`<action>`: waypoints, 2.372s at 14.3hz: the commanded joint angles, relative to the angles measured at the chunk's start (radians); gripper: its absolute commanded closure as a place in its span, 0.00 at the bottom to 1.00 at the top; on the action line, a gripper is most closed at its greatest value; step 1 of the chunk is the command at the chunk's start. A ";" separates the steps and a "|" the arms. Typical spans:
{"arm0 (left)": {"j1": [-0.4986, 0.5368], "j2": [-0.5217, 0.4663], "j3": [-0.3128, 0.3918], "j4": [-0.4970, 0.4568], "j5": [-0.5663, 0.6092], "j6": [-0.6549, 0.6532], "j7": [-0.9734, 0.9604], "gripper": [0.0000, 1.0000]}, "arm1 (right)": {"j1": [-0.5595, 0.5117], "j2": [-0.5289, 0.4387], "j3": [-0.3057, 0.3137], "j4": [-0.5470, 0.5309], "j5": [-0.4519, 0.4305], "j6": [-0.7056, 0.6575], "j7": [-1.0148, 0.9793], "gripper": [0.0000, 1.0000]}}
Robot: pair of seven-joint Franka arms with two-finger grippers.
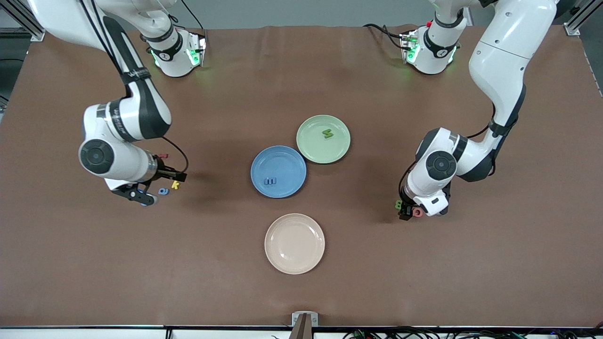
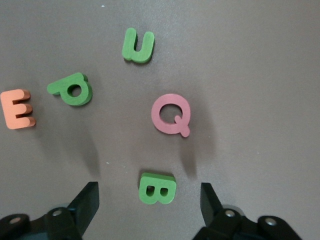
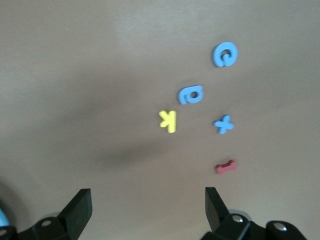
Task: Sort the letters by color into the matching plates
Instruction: 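Grasp the green B with the left gripper while the right gripper grasps blue x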
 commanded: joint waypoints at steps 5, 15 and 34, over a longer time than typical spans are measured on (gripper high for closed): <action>-0.010 0.050 -0.004 0.058 0.019 -0.022 -0.012 0.16 | -0.143 -0.107 0.017 -0.262 -0.007 0.249 -0.248 0.00; -0.019 0.063 -0.006 0.055 0.024 -0.043 -0.007 0.22 | -0.234 -0.010 0.017 -0.353 -0.007 0.548 -0.630 0.01; -0.014 0.066 -0.001 0.066 0.022 -0.043 0.014 0.94 | -0.238 0.094 0.015 -0.400 -0.050 0.679 -0.675 0.19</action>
